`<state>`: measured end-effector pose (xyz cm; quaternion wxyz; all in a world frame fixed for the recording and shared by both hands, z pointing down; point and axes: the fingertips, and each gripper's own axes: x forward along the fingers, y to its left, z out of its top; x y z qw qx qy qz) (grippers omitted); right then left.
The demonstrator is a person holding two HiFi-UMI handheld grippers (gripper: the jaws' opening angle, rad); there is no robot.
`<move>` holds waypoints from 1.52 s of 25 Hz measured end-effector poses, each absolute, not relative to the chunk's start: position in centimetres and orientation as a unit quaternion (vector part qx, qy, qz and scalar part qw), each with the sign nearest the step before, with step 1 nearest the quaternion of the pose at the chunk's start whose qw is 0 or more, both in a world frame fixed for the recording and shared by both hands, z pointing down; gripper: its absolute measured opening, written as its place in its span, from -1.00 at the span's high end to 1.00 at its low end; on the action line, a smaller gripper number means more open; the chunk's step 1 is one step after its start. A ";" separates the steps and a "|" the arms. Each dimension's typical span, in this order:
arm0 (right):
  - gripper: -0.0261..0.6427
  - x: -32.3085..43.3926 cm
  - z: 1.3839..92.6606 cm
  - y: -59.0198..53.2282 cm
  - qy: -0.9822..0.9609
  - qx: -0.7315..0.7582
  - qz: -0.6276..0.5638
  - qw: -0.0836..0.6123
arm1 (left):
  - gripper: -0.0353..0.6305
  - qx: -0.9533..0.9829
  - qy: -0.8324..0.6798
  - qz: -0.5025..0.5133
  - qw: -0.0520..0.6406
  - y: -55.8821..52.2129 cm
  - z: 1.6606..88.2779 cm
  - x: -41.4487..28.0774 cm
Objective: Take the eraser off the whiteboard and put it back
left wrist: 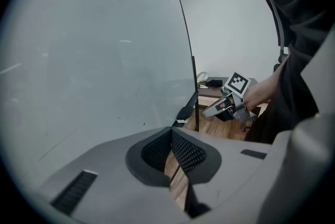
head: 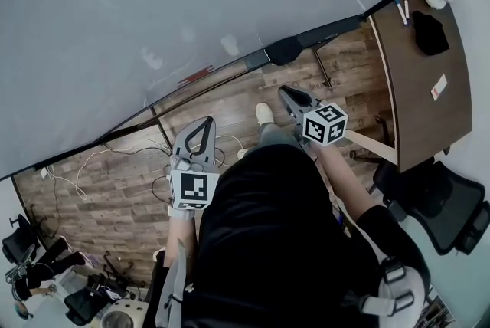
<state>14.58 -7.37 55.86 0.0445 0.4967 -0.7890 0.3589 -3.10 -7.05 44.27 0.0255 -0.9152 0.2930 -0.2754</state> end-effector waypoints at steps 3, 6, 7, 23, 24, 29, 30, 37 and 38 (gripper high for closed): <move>0.84 15.4 57.0 -8.3 -0.779 0.499 0.378 0.036 | 0.88 -0.913 0.295 -0.280 0.016 -7.7 44.5 -2.9; 0.39 15.5 58.3 -9.1 -0.770 0.485 0.414 0.020 | 0.88 -0.909 0.300 -0.288 0.009 -8.3 44.7 -2.9; 0.30 15.5 58.7 -9.4 -0.766 0.479 0.428 0.013 | 0.88 -0.908 0.301 -0.290 0.010 -8.5 44.8 -2.8; 0.06 17.5 61.3 -14.3 -0.704 0.450 0.536 -0.123 | 0.88 -0.883 0.342 -0.320 -0.013 -8.4 46.4 -3.7; 0.05 17.4 61.3 -14.6 -0.703 0.448 0.538 -0.125 | 0.88 -0.882 0.345 -0.322 -0.014 -8.4 46.5 -3.7; 0.05 17.4 61.7 -16.0 -0.699 0.454 0.540 -0.119 | 0.88 -0.877 0.354 -0.323 -0.015 -8.8 46.5 -4.1; 0.05 17.4 61.8 -16.2 -0.697 0.455 0.541 -0.118 | 0.88 -0.876 0.357 -0.324 -0.016 -8.8 46.6 -4.2; 0.05 17.7 63.1 -17.7 -0.678 0.469 0.554 -0.111 | 0.88 -0.870 0.368 -0.327 -0.027 -9.3 47.0 -4.8; 0.05 17.9 63.3 -17.9 -0.674 0.471 0.557 -0.112 | 0.88 -0.870 0.369 -0.326 -0.027 -9.5 47.0 -4.8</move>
